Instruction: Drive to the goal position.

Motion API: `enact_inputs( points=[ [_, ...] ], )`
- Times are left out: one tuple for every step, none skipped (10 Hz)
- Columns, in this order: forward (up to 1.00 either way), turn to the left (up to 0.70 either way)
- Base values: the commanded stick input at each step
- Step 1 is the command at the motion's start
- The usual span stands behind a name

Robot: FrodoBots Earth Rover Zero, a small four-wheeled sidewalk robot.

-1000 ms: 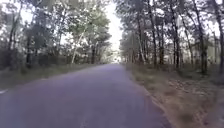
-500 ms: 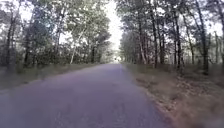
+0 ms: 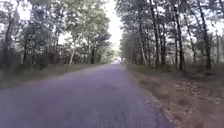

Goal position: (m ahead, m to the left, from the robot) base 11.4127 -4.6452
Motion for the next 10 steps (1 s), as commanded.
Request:
enact_inputs(
  points=[
    [0.45,0.0],
    [0.45,0.0],
    [0.45,-0.05],
    [0.45,-0.19],
    [0.45,-0.27],
    [0.45,-0.27],
    [0.45,-0.16],
    [0.45,0.0],
    [0.45,0.0],
    [0.45,0.0]
  ],
)
